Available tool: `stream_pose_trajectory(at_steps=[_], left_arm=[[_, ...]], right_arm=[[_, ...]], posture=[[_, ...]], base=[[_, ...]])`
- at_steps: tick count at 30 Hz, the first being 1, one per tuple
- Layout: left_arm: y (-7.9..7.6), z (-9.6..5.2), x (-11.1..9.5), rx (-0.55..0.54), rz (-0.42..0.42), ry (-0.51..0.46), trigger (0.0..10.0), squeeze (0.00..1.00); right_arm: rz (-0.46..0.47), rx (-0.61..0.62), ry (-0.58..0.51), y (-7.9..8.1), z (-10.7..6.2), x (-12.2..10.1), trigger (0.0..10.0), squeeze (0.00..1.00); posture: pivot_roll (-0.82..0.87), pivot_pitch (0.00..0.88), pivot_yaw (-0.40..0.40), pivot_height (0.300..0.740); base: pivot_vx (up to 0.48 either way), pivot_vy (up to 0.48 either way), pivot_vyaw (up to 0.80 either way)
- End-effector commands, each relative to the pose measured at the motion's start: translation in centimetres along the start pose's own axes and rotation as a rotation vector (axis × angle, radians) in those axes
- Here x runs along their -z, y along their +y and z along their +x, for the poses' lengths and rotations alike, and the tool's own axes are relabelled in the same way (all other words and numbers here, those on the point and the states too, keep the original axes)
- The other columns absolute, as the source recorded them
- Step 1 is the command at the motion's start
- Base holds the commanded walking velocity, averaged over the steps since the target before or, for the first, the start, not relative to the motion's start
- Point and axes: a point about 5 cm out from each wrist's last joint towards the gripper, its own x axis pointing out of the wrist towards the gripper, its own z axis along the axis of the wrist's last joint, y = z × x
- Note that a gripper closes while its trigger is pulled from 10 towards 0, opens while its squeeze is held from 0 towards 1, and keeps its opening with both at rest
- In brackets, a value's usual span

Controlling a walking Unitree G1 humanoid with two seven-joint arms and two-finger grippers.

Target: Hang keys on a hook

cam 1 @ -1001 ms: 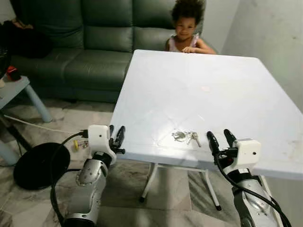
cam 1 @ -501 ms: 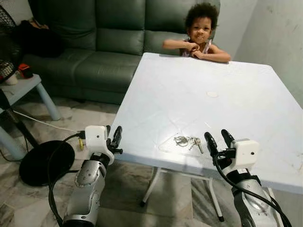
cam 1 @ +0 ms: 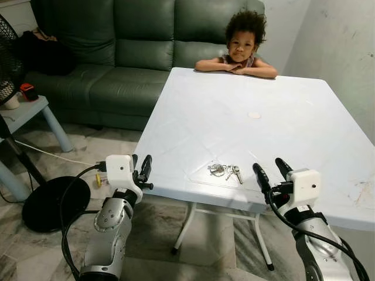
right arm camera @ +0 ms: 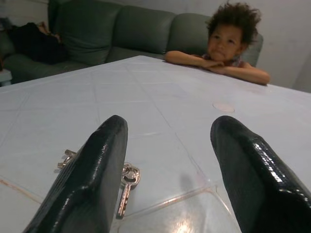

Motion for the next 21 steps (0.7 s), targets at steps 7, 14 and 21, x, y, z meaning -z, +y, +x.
stream_pose_trajectory(at_steps=[7, 14, 21], left_arm=[[-1.3, 0.0, -0.5, 0.083, 0.016, -0.013, 10.0, 0.00], [-2.5, -0.5, -0.6, 0.166, 0.021, -0.013, 10.0, 0.00], [-3.9, -1.0, -0.8, 0.263, 0.046, -0.013, 10.0, 0.00]], right_arm=[[-0.041, -0.071, 0.030, -1.3, 1.2, 0.1, 10.0, 1.00], [-0.080, -0.133, 0.057, -2.4, 2.3, 0.1, 10.0, 1.00], [-0.087, -0.178, 0.090, -3.2, 3.9, 0.2, 10.0, 0.00]], posture=[[0.07, 0.000, -0.033, 0.740], [0.08, 0.000, -0.039, 0.740], [0.10, 0.000, -0.050, 0.740]], base=[[0.000, 0.000, 0.00], [0.000, 0.000, 0.00], [0.000, 0.000, 0.00]])
